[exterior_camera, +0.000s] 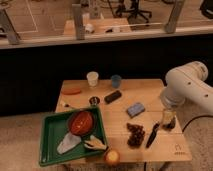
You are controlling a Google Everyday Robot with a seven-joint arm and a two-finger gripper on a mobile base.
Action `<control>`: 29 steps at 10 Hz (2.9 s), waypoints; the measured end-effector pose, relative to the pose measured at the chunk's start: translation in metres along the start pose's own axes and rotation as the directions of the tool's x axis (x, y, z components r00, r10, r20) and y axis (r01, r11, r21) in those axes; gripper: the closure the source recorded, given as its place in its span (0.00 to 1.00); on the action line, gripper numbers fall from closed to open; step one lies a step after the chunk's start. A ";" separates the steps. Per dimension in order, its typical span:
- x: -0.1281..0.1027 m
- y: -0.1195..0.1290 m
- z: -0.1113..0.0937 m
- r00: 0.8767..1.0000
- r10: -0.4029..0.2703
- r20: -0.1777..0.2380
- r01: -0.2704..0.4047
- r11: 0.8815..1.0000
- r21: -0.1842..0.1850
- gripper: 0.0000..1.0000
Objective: Place eraser in table surface
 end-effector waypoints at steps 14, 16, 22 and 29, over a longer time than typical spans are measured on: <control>0.000 0.000 0.001 1.000 0.000 0.001 0.000 1.000 -0.001 0.20; 0.000 0.000 0.001 1.000 0.000 0.001 0.000 1.000 -0.001 0.20; 0.000 0.000 0.001 1.000 0.000 0.001 0.000 1.000 -0.001 0.20; -0.027 -0.031 0.016 0.999 -0.022 0.031 0.022 1.000 0.021 0.20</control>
